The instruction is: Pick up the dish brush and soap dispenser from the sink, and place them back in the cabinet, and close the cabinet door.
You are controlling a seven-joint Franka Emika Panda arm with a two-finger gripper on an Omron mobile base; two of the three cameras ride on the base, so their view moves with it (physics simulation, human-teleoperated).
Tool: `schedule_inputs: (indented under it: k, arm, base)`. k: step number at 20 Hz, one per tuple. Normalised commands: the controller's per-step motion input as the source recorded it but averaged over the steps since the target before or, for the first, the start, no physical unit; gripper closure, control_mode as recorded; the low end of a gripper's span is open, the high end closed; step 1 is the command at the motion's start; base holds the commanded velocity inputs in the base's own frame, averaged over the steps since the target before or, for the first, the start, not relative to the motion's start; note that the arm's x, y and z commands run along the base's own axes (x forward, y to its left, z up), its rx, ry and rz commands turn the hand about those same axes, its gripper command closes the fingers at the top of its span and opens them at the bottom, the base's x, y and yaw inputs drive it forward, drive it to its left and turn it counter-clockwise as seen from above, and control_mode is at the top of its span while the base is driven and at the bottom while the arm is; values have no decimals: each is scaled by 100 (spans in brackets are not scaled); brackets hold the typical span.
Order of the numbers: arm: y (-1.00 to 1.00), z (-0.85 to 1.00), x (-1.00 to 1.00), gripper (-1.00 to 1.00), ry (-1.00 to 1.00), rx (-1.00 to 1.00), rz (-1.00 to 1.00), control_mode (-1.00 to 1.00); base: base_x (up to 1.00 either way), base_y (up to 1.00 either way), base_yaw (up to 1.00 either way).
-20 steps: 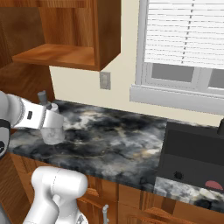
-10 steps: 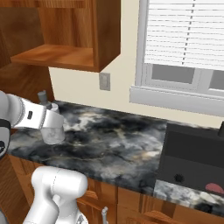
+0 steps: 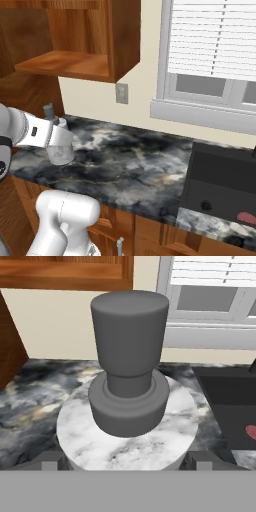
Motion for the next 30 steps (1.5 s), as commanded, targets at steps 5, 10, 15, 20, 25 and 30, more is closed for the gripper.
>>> schedule_inputs:
  k: [5,10,15,20,25,30]
  arm:
    - [0,0,0,100,0,0,0,100]
    - [0,0,0,100,0,0,0,100]
    - [0,0,0,100,0,0,0,100]
    - [41,6,0,100,0,-2,13,-100]
    - [46,19,37,100,0,-1,9,-100]
    - [24,31,32,100,-1,0,3,-100]
  base:
    - [17,3,10]
    - [12,29,7]
    - [0,29,10]
    - [0,0,0]
    - [0,0,0]
    - [0,0,0]
